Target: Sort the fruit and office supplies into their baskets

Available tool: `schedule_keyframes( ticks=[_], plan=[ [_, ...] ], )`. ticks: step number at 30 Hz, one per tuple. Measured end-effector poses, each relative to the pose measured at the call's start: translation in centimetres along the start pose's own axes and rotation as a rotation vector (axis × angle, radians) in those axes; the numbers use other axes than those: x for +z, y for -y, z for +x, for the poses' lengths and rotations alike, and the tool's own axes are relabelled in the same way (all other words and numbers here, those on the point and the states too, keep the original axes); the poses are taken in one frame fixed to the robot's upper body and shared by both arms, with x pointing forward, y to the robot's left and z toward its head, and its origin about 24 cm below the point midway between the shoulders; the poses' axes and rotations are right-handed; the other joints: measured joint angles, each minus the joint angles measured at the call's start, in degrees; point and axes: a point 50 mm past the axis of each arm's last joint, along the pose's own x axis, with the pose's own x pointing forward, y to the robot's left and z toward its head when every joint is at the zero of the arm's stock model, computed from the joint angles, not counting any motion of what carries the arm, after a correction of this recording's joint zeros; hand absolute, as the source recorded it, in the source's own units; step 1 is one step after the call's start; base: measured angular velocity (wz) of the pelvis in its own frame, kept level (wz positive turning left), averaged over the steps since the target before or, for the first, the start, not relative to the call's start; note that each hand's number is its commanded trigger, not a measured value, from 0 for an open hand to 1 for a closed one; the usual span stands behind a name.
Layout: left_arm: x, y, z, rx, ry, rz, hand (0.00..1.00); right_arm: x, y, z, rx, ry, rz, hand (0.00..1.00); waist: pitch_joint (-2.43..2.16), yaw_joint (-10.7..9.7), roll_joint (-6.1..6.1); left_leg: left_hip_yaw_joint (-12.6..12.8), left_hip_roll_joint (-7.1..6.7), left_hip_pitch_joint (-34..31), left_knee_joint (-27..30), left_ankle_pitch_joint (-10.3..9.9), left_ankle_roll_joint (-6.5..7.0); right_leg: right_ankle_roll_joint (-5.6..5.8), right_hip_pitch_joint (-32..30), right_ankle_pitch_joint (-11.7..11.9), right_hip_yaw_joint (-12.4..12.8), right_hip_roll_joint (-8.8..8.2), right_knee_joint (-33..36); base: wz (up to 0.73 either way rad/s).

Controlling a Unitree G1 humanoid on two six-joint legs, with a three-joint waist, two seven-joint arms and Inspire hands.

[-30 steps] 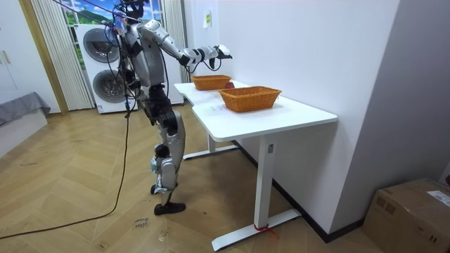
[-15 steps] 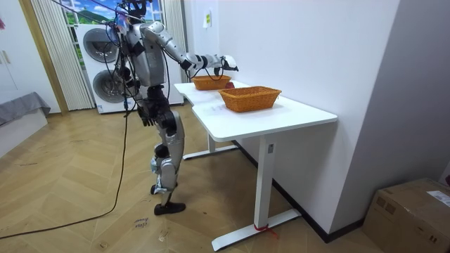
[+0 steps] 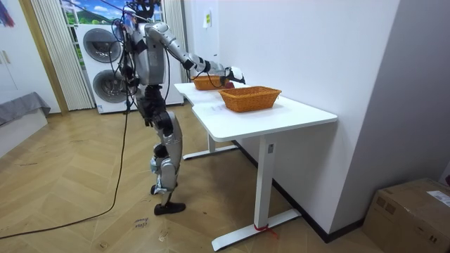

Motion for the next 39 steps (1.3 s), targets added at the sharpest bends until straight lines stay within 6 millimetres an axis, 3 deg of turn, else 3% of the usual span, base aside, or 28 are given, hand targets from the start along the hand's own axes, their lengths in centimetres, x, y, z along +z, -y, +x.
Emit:
schedule_keyframes(
  ticks=[7,13,18,29,35,39],
  plan=[
    [0.3,-0.2,0.1,0.032,0.021,-0.007,0.0,-0.2,0.3,0.1,-0.026,0.003,0.062,0.0,0.36,0.21,0.62,0.26,0.08,-0.49,0.11,0.0,0.0,-0.06,-0.98,0.04,0.69,0.18,0.1,-0.02],
    [-0.1,0.0,0.0,0.033,0.011,-0.009,0.0,-0.1,0.3,0.1,-0.025,0.005,0.095,0.0,-0.11,0.39,1.83,0.45,0.07,-1.4,0.16,0.01,-0.01,-0.06,-1.86,0.04,0.76,0.12,0.2,0.0],
    [-0.4,0.3,-0.1,0.024,0.001,-0.009,0.0,0.0,0.3,0.1,-0.021,0.011,0.157,0.0,-0.28,0.87,2.11,0.64,0.15,-1.06,0.06,0.01,-0.01,-0.06,-1.68,0.04,0.72,0.11,0.17,-0.02],
    [-2.2,1.4,-0.5,-0.019,-0.052,-0.002,0.0,-0.2,0.2,0.0,0.004,0.005,0.317,0.0,-0.11,1.35,2.57,0.23,0.09,1.4,-0.12,0.01,-0.01,-0.06,1.4,0.03,0.19,0.12,-0.17,0.03],
    [-2.5,2.1,-0.6,-0.038,-0.061,0.012,0.0,-0.8,-0.1,0.0,0.023,-0.01,0.351,0.0,0.27,1.9,3.17,0.47,0.04,2.07,0.0,0.0,-0.01,-0.28,2.07,-0.14,0.49,0.09,-0.17,-0.01],
    [-2.5,2.2,-0.6,-0.043,-0.062,0.012,0.0,-1.3,-0.4,-0.2,0.036,-0.021,0.352,0.0,0.19,1.91,3.27,0.51,0.06,2.17,0.2,0.0,-0.01,-0.3,2.16,-0.18,0.45,0.1,-0.19,0.0]
  ],
)
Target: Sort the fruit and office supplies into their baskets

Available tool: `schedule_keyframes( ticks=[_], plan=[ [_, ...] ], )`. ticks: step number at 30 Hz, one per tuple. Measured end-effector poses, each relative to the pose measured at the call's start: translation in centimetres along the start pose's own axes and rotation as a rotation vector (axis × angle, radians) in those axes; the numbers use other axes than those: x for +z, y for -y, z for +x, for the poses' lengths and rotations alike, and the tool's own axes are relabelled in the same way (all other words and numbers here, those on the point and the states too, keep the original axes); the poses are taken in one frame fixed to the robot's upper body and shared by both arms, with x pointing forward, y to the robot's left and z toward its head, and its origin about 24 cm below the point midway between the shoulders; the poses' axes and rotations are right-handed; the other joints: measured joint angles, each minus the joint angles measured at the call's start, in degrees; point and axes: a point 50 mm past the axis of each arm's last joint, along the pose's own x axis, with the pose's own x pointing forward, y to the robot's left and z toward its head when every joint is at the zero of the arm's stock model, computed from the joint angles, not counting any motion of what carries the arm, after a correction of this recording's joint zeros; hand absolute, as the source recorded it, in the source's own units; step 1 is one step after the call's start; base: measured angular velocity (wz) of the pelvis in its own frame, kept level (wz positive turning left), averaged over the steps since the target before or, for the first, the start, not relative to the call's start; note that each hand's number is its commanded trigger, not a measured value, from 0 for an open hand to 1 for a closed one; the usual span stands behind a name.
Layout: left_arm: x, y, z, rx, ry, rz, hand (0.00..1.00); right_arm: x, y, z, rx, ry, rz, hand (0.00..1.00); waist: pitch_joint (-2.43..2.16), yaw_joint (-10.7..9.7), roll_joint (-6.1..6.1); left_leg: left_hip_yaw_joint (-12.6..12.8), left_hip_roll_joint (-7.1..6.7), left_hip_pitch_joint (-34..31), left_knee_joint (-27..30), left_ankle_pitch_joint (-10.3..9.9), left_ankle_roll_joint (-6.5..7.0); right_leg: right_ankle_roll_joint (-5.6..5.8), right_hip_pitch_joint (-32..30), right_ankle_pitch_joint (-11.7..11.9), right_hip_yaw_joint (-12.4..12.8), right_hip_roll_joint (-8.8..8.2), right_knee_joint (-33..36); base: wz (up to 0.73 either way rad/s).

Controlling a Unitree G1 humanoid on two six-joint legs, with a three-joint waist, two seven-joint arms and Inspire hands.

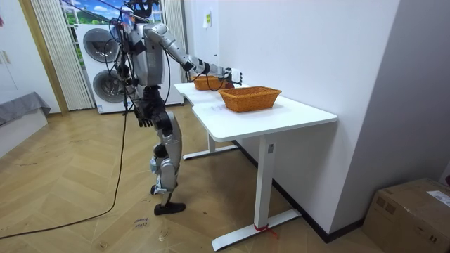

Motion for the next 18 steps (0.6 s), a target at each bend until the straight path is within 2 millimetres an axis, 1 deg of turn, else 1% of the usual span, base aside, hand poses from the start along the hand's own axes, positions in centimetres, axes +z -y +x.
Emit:
schedule_keyframes(
  ticks=[4,7,10,14,18],
  plan=[
    [-0.1,0.1,0.0,-0.003,-0.003,0.001,0.0,-0.5,-0.4,-0.1,0.014,-0.014,-0.005,0.0,-0.15,-0.01,0.24,0.31,0.01,0.06,0.08,0.0,0.0,0.01,0.0,0.0,-0.06,-0.08,0.01,0.0],
    [-0.1,0.2,0.0,-0.004,-0.003,0.004,0.0,-0.9,-0.8,-0.2,0.023,-0.024,-0.007,0.0,-0.36,0.0,0.54,0.3,-0.04,0.26,0.1,0.0,0.01,0.04,0.27,-0.02,-0.52,-0.24,0.15,0.05],
    [-0.4,0.5,-0.1,-0.013,-0.014,0.007,0.0,-1.8,-1.4,-0.5,0.035,-0.045,0.008,0.0,-0.58,0.09,0.74,0.33,-0.02,1.11,-0.01,0.0,0.01,0.23,1.14,-0.16,-0.82,-0.54,0.22,0.03],
    [-0.9,0.7,-0.3,-0.021,-0.028,0.004,0.0,-2.4,-1.6,-0.7,0.055,-0.064,0.013,0.0,-0.6,-0.03,0.75,0.56,-0.05,1.05,-0.1,0.06,0.11,0.2,1.11,-0.26,-1.09,-0.7,0.3,0.0],
    [-1.1,0.8,-0.3,-0.025,-0.034,-0.007,0.0,-2.6,-1.6,-0.7,0.054,-0.072,0.011,0.0,-0.59,-0.21,0.73,0.56,-0.12,0.92,-0.07,0.1,0.17,0.22,1.19,-0.28,-1.1,-0.74,0.21,0.0]
  ],
)
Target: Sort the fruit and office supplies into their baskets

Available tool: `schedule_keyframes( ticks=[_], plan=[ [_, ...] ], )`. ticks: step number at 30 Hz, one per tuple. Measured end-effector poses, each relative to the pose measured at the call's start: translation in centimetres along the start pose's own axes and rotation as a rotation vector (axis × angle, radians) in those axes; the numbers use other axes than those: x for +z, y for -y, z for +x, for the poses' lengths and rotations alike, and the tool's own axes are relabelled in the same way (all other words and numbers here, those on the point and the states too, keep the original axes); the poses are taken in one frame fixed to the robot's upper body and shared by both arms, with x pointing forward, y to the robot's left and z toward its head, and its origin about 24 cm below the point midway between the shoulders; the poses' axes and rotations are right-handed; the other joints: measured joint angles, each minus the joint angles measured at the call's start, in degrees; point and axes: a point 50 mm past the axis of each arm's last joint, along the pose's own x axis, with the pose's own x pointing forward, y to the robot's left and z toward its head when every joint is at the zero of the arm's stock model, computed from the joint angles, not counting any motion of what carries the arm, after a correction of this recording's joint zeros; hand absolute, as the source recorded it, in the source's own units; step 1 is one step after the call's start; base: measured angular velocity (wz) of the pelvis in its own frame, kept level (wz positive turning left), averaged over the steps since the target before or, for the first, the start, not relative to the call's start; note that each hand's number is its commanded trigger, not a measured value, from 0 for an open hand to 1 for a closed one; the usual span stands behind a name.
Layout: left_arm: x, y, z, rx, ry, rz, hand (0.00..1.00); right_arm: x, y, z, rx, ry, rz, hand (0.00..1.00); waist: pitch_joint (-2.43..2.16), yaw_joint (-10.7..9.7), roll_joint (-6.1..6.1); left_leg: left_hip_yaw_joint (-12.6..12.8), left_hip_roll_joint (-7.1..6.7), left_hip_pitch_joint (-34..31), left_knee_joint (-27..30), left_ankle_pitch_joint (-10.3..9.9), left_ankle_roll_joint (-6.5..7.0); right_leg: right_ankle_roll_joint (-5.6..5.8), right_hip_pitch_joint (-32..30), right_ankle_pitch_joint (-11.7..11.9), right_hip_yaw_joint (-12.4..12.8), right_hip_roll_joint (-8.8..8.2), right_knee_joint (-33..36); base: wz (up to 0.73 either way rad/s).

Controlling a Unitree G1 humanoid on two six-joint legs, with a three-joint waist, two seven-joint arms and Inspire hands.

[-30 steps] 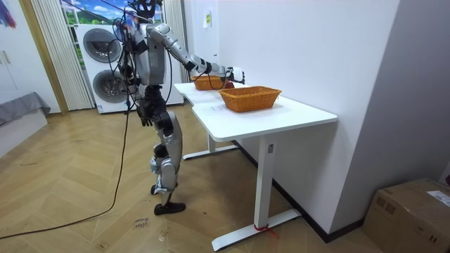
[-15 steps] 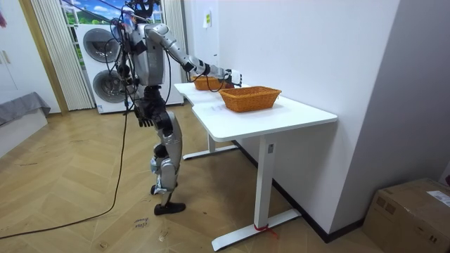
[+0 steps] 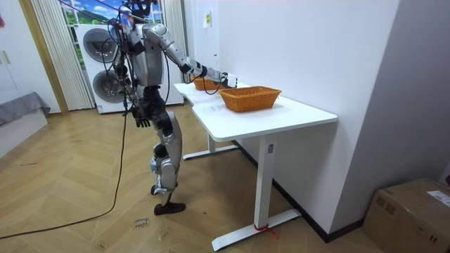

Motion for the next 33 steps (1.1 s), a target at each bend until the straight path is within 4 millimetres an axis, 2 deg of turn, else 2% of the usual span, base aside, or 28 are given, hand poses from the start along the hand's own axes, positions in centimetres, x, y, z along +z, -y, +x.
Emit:
schedule_keyframes(
  ticks=[7,12,19,21,28,31,33],
  plan=[
    [0.2,0.0,0.0,-0.003,0.009,-0.055,0.0,-0.5,0.2,-0.1,-0.012,-0.02,0.0,0.0,0.01,-0.11,-0.01,-0.04,0.03,-0.07,0.7,0.0,0.0,0.0,0.35,-0.09,-0.23,-0.02,0.13,0.04],
    [0.5,-0.3,0.1,0.003,0.022,-0.073,0.0,-0.6,0.4,-0.1,-0.021,-0.025,0.001,0.0,0.12,-0.2,-0.21,-0.04,0.03,-1.41,1.3,0.0,0.0,-0.04,-1.13,-0.79,-0.47,-0.8,1.47,0.04],
    [1.1,-1.0,0.3,0.02,0.043,-0.067,0.0,-0.5,0.6,-0.1,-0.033,0.0,-0.004,0.0,0.5,0.01,-0.92,-0.02,0.03,-3.17,1.83,0.01,0.0,-0.15,-3.06,-1.05,-0.6,-0.92,2.1,0.0],
    [1.2,-1.3,0.3,0.025,0.047,-0.064,0.0,-0.4,0.7,-0.1,-0.036,0.01,-0.01,0.0,0.43,0.0,-1.31,-0.01,0.03,-3.76,1.98,0.0,0.0,-0.17,-3.54,-1.03,-0.61,-0.88,2.13,0.0],
    [1.5,-1.5,0.4,0.031,0.059,-0.068,0.0,-0.5,1.2,-0.2,-0.064,0.027,-0.019,0.0,0.42,0.32,-1.33,0.16,0.02,-4.37,1.98,0.0,0.0,-0.2,-4.41,-1.07,-0.5,-0.88,3.05,0.0],
    [2.0,-1.7,0.5,0.033,0.074,-0.079,0.0,-0.5,1.7,-0.2,-0.091,0.035,-0.019,0.0,0.68,0.48,-0.94,0.19,-0.01,-5.24,2.62,0.0,0.0,-0.29,-5.44,-1.32,-0.35,-1.05,4.23,0.0],
    [2.8,-2.1,0.6,0.043,0.101,-0.083,0.0,0.4,2.2,0.3,-0.109,0.053,-0.028,0.0,1.02,0.47,-0.62,0.24,0.01,-7.14,3.61,0.01,0.0,-0.72,-7.61,-1.71,-0.25,-1.4,5.91,0.0]
  ],
)
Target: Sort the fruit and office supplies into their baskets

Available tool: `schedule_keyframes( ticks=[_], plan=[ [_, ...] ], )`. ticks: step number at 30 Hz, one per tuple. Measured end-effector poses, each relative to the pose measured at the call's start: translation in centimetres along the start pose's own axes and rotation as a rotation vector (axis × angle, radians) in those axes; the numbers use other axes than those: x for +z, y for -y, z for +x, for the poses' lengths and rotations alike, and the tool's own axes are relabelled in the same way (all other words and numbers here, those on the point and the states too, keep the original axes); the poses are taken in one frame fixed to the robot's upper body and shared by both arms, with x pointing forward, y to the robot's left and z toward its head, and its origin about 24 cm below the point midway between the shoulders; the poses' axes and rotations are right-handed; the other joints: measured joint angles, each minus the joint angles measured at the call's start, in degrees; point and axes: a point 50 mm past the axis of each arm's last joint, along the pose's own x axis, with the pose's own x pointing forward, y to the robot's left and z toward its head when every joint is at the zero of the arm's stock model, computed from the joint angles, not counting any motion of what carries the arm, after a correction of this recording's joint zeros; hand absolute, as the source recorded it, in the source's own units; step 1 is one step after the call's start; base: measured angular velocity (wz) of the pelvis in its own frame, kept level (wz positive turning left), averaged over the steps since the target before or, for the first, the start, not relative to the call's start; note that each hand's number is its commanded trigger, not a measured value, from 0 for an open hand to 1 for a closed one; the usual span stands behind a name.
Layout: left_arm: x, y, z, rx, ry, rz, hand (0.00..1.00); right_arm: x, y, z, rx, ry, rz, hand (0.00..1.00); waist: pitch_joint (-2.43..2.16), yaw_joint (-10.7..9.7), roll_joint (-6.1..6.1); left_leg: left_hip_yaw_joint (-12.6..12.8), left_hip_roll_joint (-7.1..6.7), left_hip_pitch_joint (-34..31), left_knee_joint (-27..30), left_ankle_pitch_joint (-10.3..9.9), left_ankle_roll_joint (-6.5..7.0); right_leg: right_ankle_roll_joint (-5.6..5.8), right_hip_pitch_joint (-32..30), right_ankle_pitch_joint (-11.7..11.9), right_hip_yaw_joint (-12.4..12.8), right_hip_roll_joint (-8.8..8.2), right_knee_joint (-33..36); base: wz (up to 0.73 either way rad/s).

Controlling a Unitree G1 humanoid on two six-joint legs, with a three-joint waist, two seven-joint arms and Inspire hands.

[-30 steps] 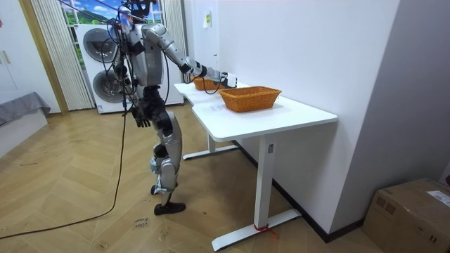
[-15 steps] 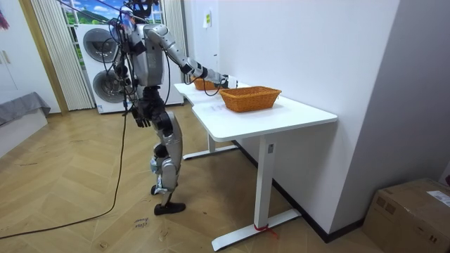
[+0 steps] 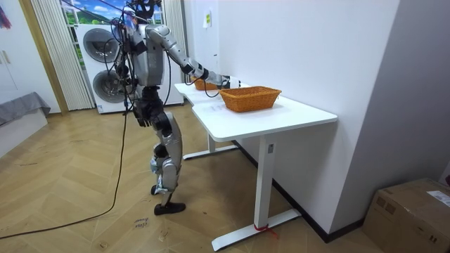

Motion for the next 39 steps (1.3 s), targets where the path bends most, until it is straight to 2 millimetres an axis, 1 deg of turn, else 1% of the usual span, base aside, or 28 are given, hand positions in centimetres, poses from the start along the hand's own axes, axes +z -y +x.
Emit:
schedule_keyframes(
  ticks=[1,3,8,10,12,14,15,16,18,19,23,24,31,35,37,39],
  plan=[
    [0.3,-0.1,0.1,0.007,0.01,-0.008,0.0,0.3,0.3,0.2,-0.009,0.008,-0.003,0.0,0.19,0.05,0.15,0.04,-0.01,-1.0,0.41,0.0,-0.01,-0.19,-1.06,-0.33,-0.13,-0.54,0.68,0.0],
    [0.5,-0.1,0.1,0.013,0.015,-0.007,0.0,0.5,0.5,0.4,-0.017,0.013,-0.001,0.0,0.2,0.46,0.2,0.21,-0.03,-1.74,0.44,0.25,-0.23,-0.4,-2.18,-0.6,-0.09,-0.69,1.39,0.0],
    [1.0,0.2,0.2,0.004,0.027,0.019,0.0,0.9,0.9,0.6,-0.036,0.021,0.001,0.0,0.29,1.24,0.12,0.18,0.09,-3.4,1.09,0.73,-0.72,-1.14,-3.88,-0.85,-0.16,-0.71,2.41,0.03],
    [1.1,0.4,0.3,-0.004,0.029,0.014,0.0,1.0,0.9,0.7,-0.036,0.019,0.0,0.0,0.42,1.39,-0.06,0.2,0.13,-3.56,1.15,0.83,-0.88,-1.4,-4.27,-1.09,-0.13,-0.82,3.09,0.0],
    [1.5,0.3,0.4,-0.004,0.037,0.02,0.0,1.3,0.9,0.9,-0.035,0.027,-0.001,0.0,0.55,1.53,-0.33,0.22,0.44,-4.32,1.33,1.02,-1.19,-1.74,-5.01,-1.15,-0.27,-0.63,3.26,0.0],
    [1.7,0.2,0.5,-0.003,0.043,0.023,0.0,1.8,1.0,1.1,-0.039,0.035,-0.002,0.0,0.57,1.58,-0.35,0.4,0.68,-5.12,2.11,1.08,-1.29,-2.01,-5.75,-1.07,-0.33,-0.53,3.58,-0.02],
    [2.0,0.1,0.6,0.0,0.05,0.022,0.0,2.0,1.1,1.2,-0.042,0.041,-0.002,0.0,0.85,1.66,-0.41,1.1,1.02,-5.51,2.45,1.08,-1.29,-2.19,-6.22,-1.17,-0.23,-0.62,4.14,0.0],
    [2.3,0.0,0.6,0.004,0.056,0.011,0.0,2.2,1.1,1.2,-0.045,0.049,-0.001,0.0,0.87,1.66,-0.49,1.57,1.1,-6.31,2.98,1.09,-1.31,-2.28,-6.9,-1.22,-0.23,-0.57,4.45,0.0],
    [2.7,-0.3,0.7,0.014,0.067,0.008,0.0,2.6,1.2,1.3,-0.053,0.062,0.003,0.0,1.12,1.65,-0.65,1.65,1.18,-7.31,3.63,1.09,-1.33,-2.49,-7.91,-1.37,-0.19,-0.62,5.13,0.0],
    [2.8,-0.3,0.8,0.017,0.07,0.009,0.0,2.7,1.3,1.4,-0.057,0.063,0.004,0.0,1.16,1.66,-0.64,1.65,1.25,-7.58,3.84,1.1,-1.35,-2.54,-8.06,-1.39,-0.25,-0.56,5.12,0.0],
    [3.1,-0.5,0.9,0.026,0.077,-0.011,0.0,2.9,1.6,1.4,-0.077,0.07,0.019,0.0,1.18,2.58,-0.57,2.24,1.66,-8.67,4.04,1.1,-1.42,-2.69,-9.07,-1.36,-0.12,-0.36,5.34,-0.05],
    [3.2,-0.6,0.9,0.031,0.08,-0.014,0.0,3.0,1.7,1.4,-0.085,0.072,0.021,0.0,1.16,2.96,-0.64,2.4,1.82,-9.01,4.18,1.09,-1.45,-2.92,-9.48,-1.22,0.01,-0.22,5.41,-0.05],
    [3.4,-0.8,1.0,0.032,0.078,-0.03,0.0,3.1,1.6,1.4,-0.08,0.076,-0.036,0.0,1.11,3.28,-0.7,2.53,1.98,-9.19,4.19,1.27,-1.74,-3.29,-9.83,-1.31,-0.17,-0.24,5.96,0.0],
    [3.2,-0.8,1.1,0.032,0.068,-0.028,0.0,3.1,1.1,1.5,-0.077,0.076,-0.089,0.0,1.03,3.34,-0.65,2.78,2.14,-8.77,4.42,1.29,-1.78,-3.4,-9.5,-1.27,-0.25,-0.11,5.86,-0.01],
    [3.1,-0.8,1.1,0.031,0.062,-0.026,0.0,3.1,0.8,1.5,-0.079,0.081,-0.109,0.0,1.01,3.36,-0.62,2.86,2.2,-8.76,4.38,1.3,-1.8,-3.45,-9.5,-1.24,-0.26,-0.02,5.85,-0.03],
    [3.1,-0.8,1.1,0.032,0.062,-0.026,0.0,3.0,0.7,1.5,-0.083,0.078,-0.127,0.0,0.96,3.83,-0.53,2.86,2.28,-8.72,4.29,1.33,-1.89,-3.51,-9.54,-1.2,-0.18,0.41,5.8,0.0]
  ],
)
